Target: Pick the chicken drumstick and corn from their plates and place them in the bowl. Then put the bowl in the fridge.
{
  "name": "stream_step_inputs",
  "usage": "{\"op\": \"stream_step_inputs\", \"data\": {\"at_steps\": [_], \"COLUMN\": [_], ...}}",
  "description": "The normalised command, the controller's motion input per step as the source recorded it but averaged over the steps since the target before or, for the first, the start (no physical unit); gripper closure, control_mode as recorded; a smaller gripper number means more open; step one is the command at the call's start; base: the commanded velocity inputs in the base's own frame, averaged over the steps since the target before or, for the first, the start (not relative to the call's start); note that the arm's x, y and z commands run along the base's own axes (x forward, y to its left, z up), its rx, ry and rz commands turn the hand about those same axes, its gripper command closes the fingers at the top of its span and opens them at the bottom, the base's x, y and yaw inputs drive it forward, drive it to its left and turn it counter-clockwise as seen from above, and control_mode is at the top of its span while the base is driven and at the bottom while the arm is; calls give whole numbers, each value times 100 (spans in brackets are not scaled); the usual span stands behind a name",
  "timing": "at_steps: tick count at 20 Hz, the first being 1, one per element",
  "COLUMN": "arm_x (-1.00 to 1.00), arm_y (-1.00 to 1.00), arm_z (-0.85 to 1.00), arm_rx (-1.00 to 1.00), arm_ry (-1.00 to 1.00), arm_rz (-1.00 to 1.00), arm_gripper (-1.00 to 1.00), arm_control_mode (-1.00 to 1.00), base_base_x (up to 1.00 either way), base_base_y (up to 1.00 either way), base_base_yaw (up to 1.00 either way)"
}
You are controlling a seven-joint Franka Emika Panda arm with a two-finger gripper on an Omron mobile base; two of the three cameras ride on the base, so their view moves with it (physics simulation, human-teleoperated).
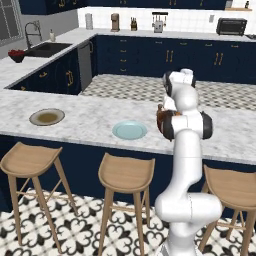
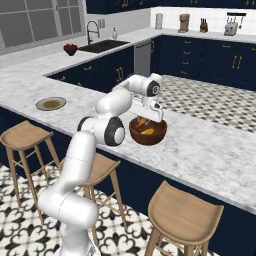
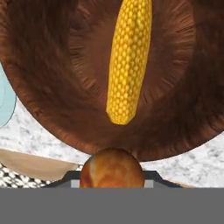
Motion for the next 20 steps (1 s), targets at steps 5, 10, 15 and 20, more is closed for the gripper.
{"op": "stream_step_inputs", "data": {"at_steps": [5,10,15,20], "arm_x": [-83,-68,0,30], "arm_y": [69,21,-25,-42], "arm_z": [-76,-6,29,18], "arm_rx": [-25,-32,0,2], "arm_ry": [-52,-48,7,10], "arm_rz": [-41,-42,-22,-5], "arm_gripper": [100,100,100,100], "arm_control_mode": [-100,-100,-100,-100], "base_base_x": [0,0,0,0], "base_base_y": [0,0,0,0], "base_base_yaw": [0,0,0,0]}}
